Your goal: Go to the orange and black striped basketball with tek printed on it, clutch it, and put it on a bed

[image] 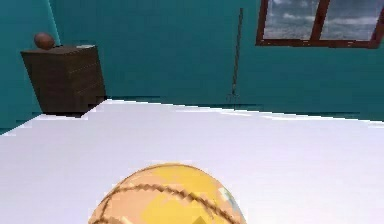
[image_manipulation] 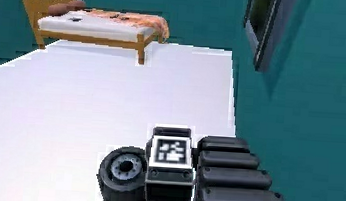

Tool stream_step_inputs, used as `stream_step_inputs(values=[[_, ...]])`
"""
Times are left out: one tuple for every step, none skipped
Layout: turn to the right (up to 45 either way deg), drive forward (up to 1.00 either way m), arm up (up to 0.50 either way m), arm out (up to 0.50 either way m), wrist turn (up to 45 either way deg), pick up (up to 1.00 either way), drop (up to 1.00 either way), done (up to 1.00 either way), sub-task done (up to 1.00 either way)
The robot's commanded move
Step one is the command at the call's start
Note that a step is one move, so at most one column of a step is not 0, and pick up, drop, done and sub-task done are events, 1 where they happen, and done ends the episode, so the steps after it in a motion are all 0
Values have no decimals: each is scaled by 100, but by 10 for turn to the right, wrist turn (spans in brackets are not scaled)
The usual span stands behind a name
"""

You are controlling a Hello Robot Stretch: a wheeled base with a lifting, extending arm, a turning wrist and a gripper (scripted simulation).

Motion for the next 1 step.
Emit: stream_step_inputs(values=[[0, 15, 0, 0, 0, 0, 0, 0, 0]])
